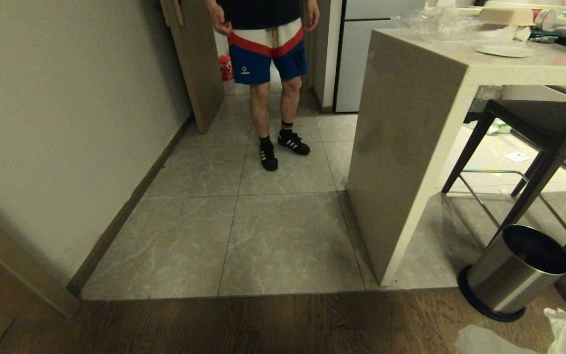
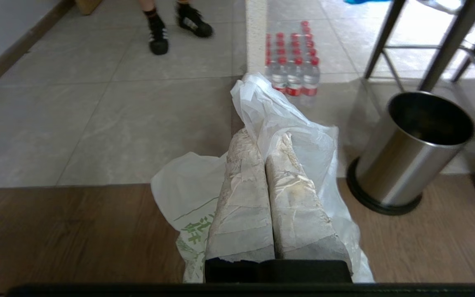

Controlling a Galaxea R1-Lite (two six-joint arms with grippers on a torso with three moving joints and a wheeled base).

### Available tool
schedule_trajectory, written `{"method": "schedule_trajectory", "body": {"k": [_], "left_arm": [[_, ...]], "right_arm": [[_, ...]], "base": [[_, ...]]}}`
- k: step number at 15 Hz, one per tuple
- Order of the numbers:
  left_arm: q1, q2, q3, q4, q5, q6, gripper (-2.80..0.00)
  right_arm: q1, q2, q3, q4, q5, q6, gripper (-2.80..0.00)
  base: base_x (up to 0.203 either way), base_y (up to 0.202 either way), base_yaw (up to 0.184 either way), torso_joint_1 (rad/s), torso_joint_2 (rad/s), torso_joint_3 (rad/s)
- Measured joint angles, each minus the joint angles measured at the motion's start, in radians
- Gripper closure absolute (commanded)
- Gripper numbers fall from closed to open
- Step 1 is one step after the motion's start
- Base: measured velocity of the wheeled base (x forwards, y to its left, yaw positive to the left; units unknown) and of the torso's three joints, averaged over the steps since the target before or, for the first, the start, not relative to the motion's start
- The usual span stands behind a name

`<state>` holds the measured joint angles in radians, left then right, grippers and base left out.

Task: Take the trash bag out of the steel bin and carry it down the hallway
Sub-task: Put the trash bag at the door

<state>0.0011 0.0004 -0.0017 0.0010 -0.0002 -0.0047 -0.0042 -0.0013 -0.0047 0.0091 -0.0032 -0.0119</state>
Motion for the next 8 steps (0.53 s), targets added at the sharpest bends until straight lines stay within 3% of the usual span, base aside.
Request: {"method": "schedule_trajectory", "body": {"k": [8], "left_arm": [[0.0, 0.0, 0.0, 0.001, 0.0, 0.0, 0.0]], "right_arm": [[0.0, 0.0, 0.0, 0.0, 0.0, 0.0, 0.0]], "base": [[0.0, 0.0, 0.0, 0.0, 0.0, 0.0]]}}
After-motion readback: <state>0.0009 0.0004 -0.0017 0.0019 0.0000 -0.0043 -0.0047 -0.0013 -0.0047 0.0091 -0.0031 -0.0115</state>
